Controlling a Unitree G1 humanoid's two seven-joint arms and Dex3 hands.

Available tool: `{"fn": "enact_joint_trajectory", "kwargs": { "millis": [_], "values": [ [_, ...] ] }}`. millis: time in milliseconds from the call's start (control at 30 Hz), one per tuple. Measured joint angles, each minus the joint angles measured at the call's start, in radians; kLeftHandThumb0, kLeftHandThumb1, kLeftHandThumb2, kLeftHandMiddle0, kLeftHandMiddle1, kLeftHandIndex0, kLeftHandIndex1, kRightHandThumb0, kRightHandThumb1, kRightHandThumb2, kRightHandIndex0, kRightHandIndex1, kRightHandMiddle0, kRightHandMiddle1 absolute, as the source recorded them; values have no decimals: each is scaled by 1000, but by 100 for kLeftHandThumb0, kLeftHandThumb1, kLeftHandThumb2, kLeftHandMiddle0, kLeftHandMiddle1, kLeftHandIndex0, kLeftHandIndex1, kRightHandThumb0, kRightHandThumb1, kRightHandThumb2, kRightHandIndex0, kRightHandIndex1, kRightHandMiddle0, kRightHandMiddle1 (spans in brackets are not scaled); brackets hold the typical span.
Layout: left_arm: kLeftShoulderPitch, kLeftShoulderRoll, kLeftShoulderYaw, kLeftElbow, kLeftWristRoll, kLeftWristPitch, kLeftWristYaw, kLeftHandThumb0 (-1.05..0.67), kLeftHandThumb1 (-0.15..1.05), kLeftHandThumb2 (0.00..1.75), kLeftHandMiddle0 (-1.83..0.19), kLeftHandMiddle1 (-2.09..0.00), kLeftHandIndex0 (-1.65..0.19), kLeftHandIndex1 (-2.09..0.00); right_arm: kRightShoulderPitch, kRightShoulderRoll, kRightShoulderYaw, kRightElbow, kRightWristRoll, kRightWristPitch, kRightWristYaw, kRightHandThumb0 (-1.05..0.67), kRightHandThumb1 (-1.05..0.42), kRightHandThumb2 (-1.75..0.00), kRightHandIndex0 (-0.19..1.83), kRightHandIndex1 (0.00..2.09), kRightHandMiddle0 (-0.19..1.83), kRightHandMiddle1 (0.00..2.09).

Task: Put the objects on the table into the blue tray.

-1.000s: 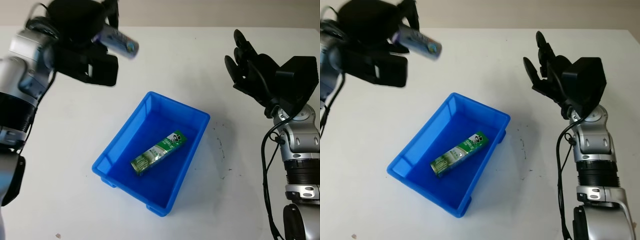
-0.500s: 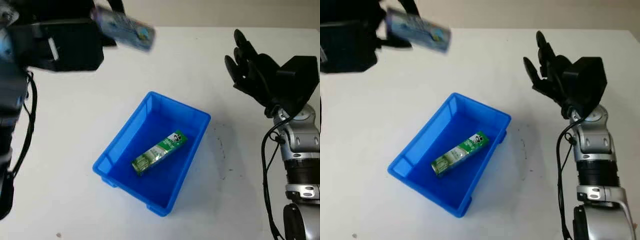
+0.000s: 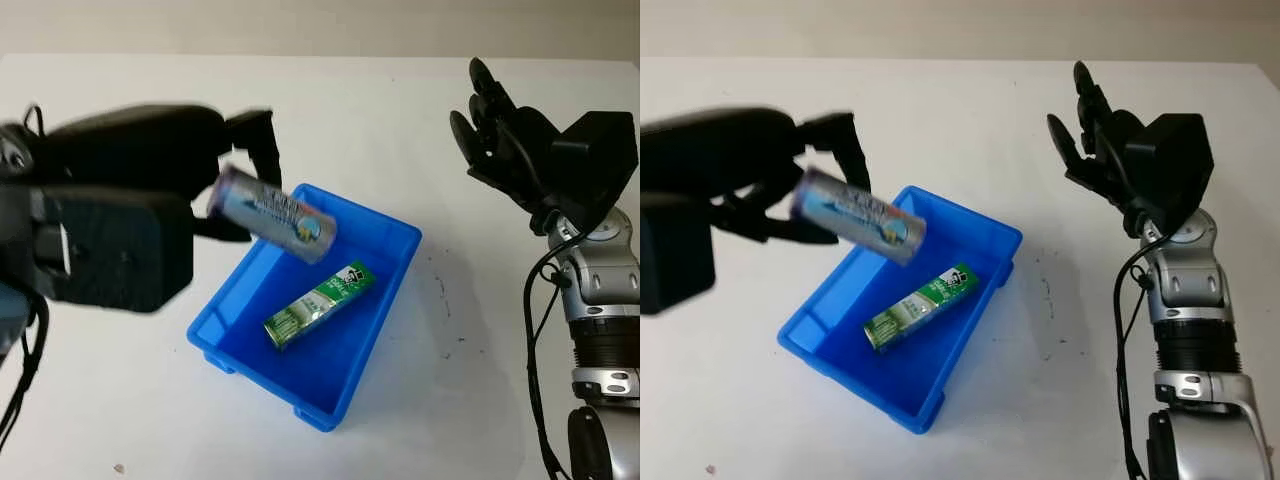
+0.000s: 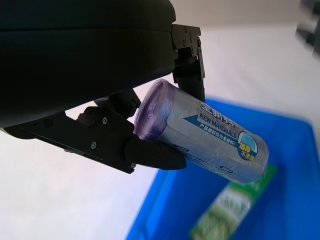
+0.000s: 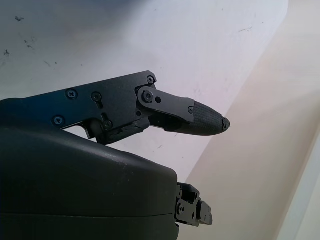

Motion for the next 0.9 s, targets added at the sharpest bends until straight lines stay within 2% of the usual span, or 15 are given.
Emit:
{"fn": "enact_joint_trajectory", "kwargs": {
  "millis": [33,67,100,133,167,233,333,467,600,633,733,800,833,900],
  "values": [
    [6,0,-15,1,0,14,-3,-30,105,48,-92,-209,-45,-209,0,0,0,0,-2,-2,0,-54,-105,-63,-19,0,-19,0],
    [8,0,-33,5,5,25,-5,-35,105,49,-61,-209,-14,-189,0,0,0,0,-5,-2,0,-54,-105,-63,-19,0,-19,0],
    [9,0,-49,11,14,29,-7,-40,105,50,-28,-171,1,-144,1,0,0,0,-8,-2,0,-54,-105,-63,-19,0,-19,0],
    [10,1,-66,19,22,30,-7,-48,105,51,-12,-101,10,-82,1,0,0,0,-10,-2,-1,-55,-105,-63,-19,0,-19,0],
    [11,1,-83,27,32,26,-7,-52,105,51,-10,-63,12,-50,2,0,0,-1,-13,-2,-1,-56,-105,-62,-19,0,-19,0],
    [12,1,-103,42,44,17,-6,-57,105,52,-4,-21,16,-14,7,0,1,-7,-18,3,-6,-57,-105,-62,-19,0,-19,0],
    [10,-11,-115,52,41,39,-7,-62,105,49,13,-3,19,-2,19,0,1,-26,-28,8,-17,-57,-105,-61,-19,0,-19,0],
    [-7,-69,-111,64,-22,74,-1,-66,105,40,17,-3,19,0,27,0,0,-37,-29,14,-24,-56,-105,-60,-19,0,-19,0],
    [-42,-94,-79,79,-122,129,-13,-70,105,16,19,0,19,0,31,0,1,-38,-29,15,-27,-56,-105,-60,-19,0,-19,0],
    [-55,-94,-71,84,-145,144,-20,-71,101,12,19,0,19,0,33,0,0,-37,-29,15,-27,-55,-105,-60,-19,0,-19,0],
    [-121,-89,-65,107,-218,195,-59,-72,94,6,19,0,19,0,35,0,0,-37,-28,13,-25,-54,-105,-61,-19,0,-19,0],
    [-194,-83,-57,148,-285,274,-94,-80,90,4,19,0,19,0,35,0,1,-36,-28,3,-22,-54,-105,-61,-19,0,-19,0],
    [-231,-83,-40,173,-322,314,-101,-80,91,5,19,0,19,0,35,0,3,-34,-28,-4,-21,-54,-105,-61,-19,0,-19,0],
    [-285,-87,25,222,-393,333,-92,-80,91,5,19,0,19,0,35,0,3,-31,-28,-14,-20,-54,-105,-61,-19,0,-19,0]
  ]
}}
